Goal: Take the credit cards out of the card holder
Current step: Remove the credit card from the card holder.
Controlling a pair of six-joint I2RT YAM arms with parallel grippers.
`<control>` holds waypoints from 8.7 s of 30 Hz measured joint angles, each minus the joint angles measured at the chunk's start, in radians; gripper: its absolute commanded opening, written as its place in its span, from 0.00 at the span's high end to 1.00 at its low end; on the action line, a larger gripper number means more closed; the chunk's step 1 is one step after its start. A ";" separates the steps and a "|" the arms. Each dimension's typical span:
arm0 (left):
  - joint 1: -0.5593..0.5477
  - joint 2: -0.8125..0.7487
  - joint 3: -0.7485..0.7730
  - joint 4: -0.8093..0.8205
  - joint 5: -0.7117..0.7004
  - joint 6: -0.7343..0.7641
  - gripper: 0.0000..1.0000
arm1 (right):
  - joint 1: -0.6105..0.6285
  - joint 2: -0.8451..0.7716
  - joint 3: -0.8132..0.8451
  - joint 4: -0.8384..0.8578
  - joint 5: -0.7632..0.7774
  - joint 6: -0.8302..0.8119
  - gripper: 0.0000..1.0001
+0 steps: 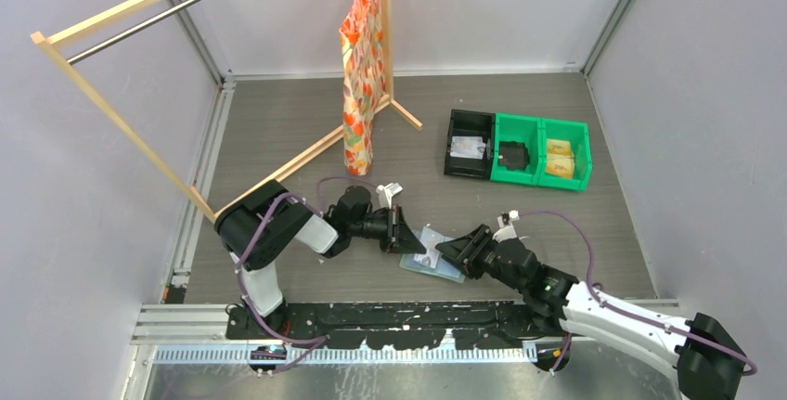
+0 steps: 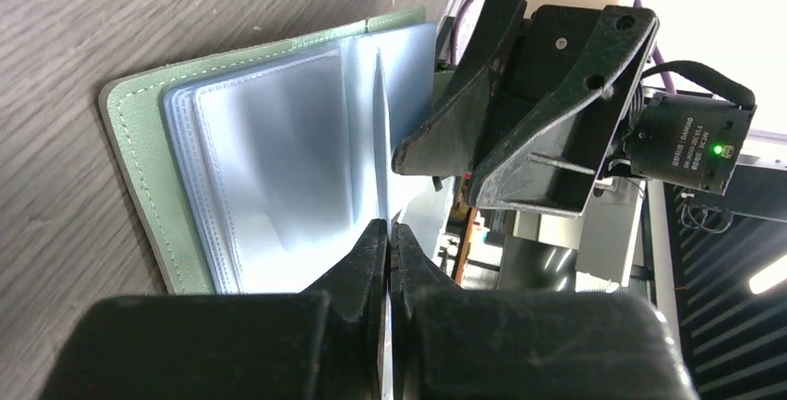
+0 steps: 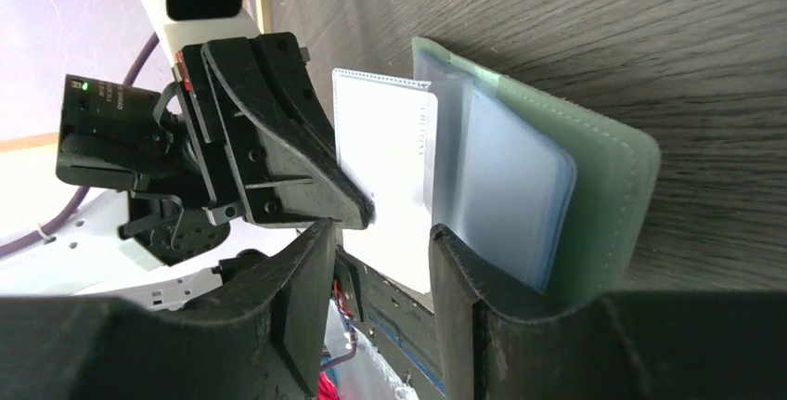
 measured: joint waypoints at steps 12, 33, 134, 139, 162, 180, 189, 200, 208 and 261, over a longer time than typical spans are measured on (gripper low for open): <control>0.015 0.046 -0.029 0.174 0.024 -0.082 0.99 | -0.024 0.132 0.000 0.131 -0.034 0.014 0.55; 0.037 0.088 -0.031 0.336 0.067 -0.160 0.99 | -0.039 -0.079 0.000 0.002 -0.020 0.027 0.83; 0.054 0.124 -0.014 0.490 0.167 -0.290 0.69 | -0.064 -0.066 0.000 0.079 -0.007 0.010 0.99; 0.054 0.118 -0.014 0.491 0.164 -0.292 0.65 | -0.064 -0.065 0.000 0.089 -0.008 0.007 0.99; 0.074 0.154 -0.013 0.496 0.104 -0.299 0.68 | -0.064 -0.060 0.000 0.073 -0.032 -0.008 0.99; 0.080 0.151 -0.022 0.496 0.084 -0.300 0.99 | -0.064 -0.111 0.000 0.026 -0.033 -0.013 0.99; 0.090 0.146 -0.043 0.499 0.091 -0.301 1.00 | -0.063 -0.132 0.000 0.010 -0.039 -0.011 0.99; 0.165 0.127 -0.063 0.498 0.101 -0.303 1.00 | -0.064 -0.244 0.000 -0.142 -0.020 -0.015 0.99; 0.161 0.127 -0.063 0.499 0.125 -0.312 0.66 | -0.064 -0.217 0.000 -0.145 -0.018 -0.019 0.99; 0.086 0.147 -0.063 0.505 0.125 -0.296 0.58 | -0.064 -0.192 0.000 -0.065 -0.019 -0.019 0.99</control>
